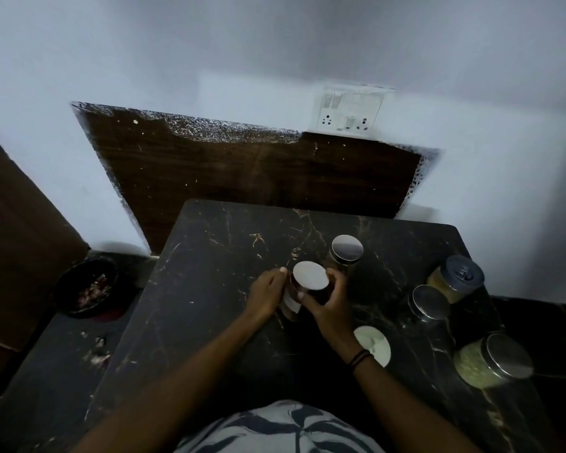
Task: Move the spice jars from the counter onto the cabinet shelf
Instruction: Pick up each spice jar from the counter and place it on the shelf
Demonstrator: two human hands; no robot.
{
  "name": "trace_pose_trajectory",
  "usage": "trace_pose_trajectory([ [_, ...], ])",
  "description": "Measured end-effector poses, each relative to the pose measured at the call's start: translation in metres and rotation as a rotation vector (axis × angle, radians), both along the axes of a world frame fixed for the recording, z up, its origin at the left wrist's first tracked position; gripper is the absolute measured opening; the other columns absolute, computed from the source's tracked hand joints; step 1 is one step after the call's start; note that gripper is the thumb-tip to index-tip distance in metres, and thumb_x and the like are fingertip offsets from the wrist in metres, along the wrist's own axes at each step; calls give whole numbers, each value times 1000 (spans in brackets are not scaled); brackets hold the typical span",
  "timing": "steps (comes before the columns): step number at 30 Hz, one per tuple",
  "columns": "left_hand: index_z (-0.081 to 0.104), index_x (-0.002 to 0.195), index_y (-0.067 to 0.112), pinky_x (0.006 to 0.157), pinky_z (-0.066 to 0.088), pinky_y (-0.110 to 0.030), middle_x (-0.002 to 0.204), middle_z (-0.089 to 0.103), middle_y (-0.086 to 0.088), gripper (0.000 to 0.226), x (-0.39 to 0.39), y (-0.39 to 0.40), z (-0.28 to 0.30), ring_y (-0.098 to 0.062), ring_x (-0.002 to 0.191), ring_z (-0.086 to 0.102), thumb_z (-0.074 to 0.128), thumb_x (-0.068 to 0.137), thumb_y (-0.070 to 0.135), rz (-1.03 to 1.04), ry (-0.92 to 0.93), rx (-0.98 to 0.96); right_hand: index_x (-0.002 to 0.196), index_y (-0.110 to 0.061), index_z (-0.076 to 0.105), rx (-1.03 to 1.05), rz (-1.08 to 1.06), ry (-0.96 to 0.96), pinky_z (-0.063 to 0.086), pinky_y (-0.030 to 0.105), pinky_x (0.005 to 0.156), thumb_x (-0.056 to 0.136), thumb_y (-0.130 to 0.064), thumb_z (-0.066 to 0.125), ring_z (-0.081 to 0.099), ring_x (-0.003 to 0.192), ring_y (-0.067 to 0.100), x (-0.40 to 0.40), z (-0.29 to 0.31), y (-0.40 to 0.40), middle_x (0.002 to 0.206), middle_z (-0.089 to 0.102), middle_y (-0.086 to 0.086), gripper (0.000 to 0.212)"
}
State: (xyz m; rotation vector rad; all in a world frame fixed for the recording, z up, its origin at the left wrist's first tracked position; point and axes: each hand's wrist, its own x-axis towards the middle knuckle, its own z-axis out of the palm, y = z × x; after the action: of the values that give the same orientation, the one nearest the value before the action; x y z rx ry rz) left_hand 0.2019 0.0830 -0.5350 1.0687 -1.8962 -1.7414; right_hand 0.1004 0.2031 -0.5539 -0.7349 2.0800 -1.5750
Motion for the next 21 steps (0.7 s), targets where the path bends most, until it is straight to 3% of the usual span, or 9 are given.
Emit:
trace_pose_trajectory([
  [2, 63, 79, 12, 66, 45, -35, 78, 60, -9, 35, 2, -3, 2, -19, 72, 56, 44, 104, 27, 15, 53, 18, 136, -27, 35, -75, 25, -143, 49, 29, 93, 80, -19, 77, 57, 116, 12, -9, 6, 3, 131, 53, -2, 70],
  [5, 64, 89, 6, 72, 51, -38, 88, 65, -14, 23, 2, -3, 6, -22, 77, 62, 51, 101, 20, 12, 116, 48, 130, -27, 42, -162, 11, -282, 54, 28, 79, 80, -26, 73, 66, 106, 12, -18, 13, 2, 122, 64, -1, 58],
  [8, 63, 96, 9, 76, 56, -34, 97, 69, -12, 14, 2, 0, 10, -21, 86, 67, 54, 99, 19, 24, 163, 100, 120, -25, 52, -202, 18, -358, 55, 37, 84, 74, -36, 72, 69, 105, 18, -22, 15, -4, 115, 70, 1, 51],
  [11, 63, 102, 6, 78, 55, -34, 99, 69, -11, 15, 3, 1, 13, -21, 89, 67, 54, 99, 18, 38, 194, 146, 117, -27, 55, -196, 56, -394, 55, 45, 88, 73, -41, 72, 68, 106, 22, -24, 15, -5, 116, 69, 2, 49],
  [15, 62, 105, 4, 81, 56, -34, 105, 69, -17, 18, 2, 5, 17, -22, 92, 67, 54, 99, 19, 42, 214, 161, 112, -34, 57, -181, 76, -393, 55, 40, 84, 76, -43, 68, 69, 103, 20, -20, 17, -2, 111, 70, -4, 40],
  [21, 65, 106, 11, 68, 57, -22, 99, 73, -4, 19, -16, -1, 49, -13, 85, 72, 58, 97, 26, 75, 309, 158, 124, -28, 58, -254, 104, -379, 54, 50, 90, 85, -30, 62, 65, 112, 30, -30, 63, -10, 121, 68, 5, 39],
])
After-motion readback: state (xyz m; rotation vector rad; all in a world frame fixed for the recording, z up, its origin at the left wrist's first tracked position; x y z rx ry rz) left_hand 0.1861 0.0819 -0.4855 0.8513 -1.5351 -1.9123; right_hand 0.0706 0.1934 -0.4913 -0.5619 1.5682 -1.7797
